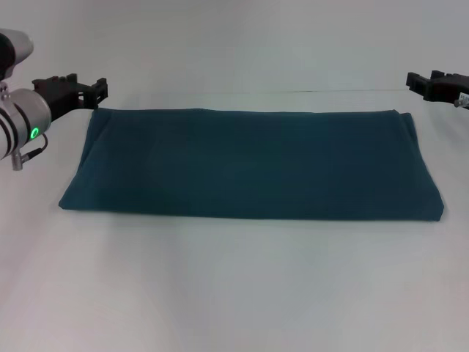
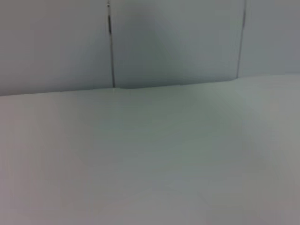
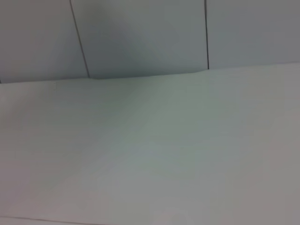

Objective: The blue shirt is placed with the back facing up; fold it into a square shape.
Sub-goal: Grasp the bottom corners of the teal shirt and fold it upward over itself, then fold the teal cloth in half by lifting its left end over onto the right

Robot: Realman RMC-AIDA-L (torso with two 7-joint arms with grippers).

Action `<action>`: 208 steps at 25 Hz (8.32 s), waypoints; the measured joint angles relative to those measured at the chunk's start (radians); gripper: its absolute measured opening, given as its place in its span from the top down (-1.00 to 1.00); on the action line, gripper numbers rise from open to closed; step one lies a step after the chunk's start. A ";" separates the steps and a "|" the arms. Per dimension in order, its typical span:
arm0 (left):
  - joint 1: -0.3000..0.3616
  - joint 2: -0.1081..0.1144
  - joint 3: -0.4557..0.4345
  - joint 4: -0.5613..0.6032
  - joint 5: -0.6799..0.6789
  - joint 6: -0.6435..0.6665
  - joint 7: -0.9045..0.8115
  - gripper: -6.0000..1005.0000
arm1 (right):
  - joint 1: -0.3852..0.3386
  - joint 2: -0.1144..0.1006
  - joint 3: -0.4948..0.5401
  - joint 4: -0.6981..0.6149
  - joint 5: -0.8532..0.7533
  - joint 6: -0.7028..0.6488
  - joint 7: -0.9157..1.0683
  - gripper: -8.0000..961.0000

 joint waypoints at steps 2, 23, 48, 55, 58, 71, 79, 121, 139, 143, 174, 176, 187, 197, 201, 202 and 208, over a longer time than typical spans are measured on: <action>0.008 0.000 -0.001 0.001 -0.012 0.001 -0.006 0.06 | -0.002 -0.002 0.000 -0.001 0.000 -0.007 0.007 0.27; 0.313 -0.022 0.197 0.341 -0.017 0.589 -0.465 -0.72 | -0.196 -0.020 -0.003 -0.167 -0.003 -0.571 0.238 -0.27; 0.475 -0.022 0.092 0.381 0.019 0.779 -0.588 -0.71 | -0.238 -0.041 -0.083 -0.184 -0.010 -0.672 0.346 -0.69; 0.476 -0.022 0.092 0.361 0.047 0.765 -0.590 -0.71 | -0.237 -0.041 -0.092 -0.179 -0.010 -0.649 0.357 -0.69; 0.470 -0.021 0.093 0.348 0.057 0.753 -0.591 -0.71 | -0.239 -0.042 -0.094 -0.175 -0.010 -0.646 0.357 -0.69; 0.430 -0.014 0.098 0.278 0.115 0.660 -0.637 -0.70 | -0.240 -0.042 -0.095 -0.177 -0.010 -0.626 0.358 -0.69; 0.419 -0.012 0.104 0.259 0.128 0.624 -0.643 -0.70 | -0.236 -0.043 -0.095 -0.182 -0.009 -0.618 0.370 -0.69; 0.365 -0.002 0.171 0.220 0.130 0.476 -0.628 -0.01 | -0.242 -0.043 -0.095 -0.182 -0.010 -0.611 0.383 -0.67; 0.366 0.005 0.159 0.231 0.153 0.468 -0.628 0.93 | -0.241 -0.028 -0.095 -0.175 -0.010 -0.606 0.383 -0.66; 0.377 0.007 0.139 0.247 0.153 0.470 -0.627 0.96 | -0.236 -0.021 -0.095 -0.172 -0.010 -0.597 0.381 -0.66; 0.475 0.020 -0.070 0.482 0.116 0.744 -0.614 0.94 | -0.196 0.000 -0.102 -0.163 -0.010 -0.557 0.377 -0.66; 0.441 0.015 -0.067 0.482 0.062 0.838 -0.593 0.94 | -0.199 0.000 -0.102 -0.160 -0.010 -0.556 0.374 -0.66; 0.220 -0.023 0.243 0.214 -0.297 0.960 -0.473 0.90 | -0.235 -0.021 -0.126 -0.165 -0.011 -0.563 0.373 -0.66; -0.011 -0.030 0.189 -0.670 -0.619 0.594 0.261 0.87 | -0.247 -0.056 -0.183 -0.167 -0.017 -0.554 0.361 -0.66; -0.021 -0.030 0.033 -0.834 -0.558 0.581 0.555 0.80 | -0.237 -0.058 -0.183 -0.168 -0.032 -0.546 0.351 -0.66; -0.015 -0.030 0.009 -0.848 -0.522 0.598 0.584 0.73 | -0.234 -0.057 -0.184 -0.168 -0.034 -0.543 0.350 -0.66; 0.042 -0.030 -0.023 -0.815 -0.401 0.775 0.570 0.06 | -0.226 -0.055 -0.189 -0.160 -0.036 -0.527 0.361 -0.66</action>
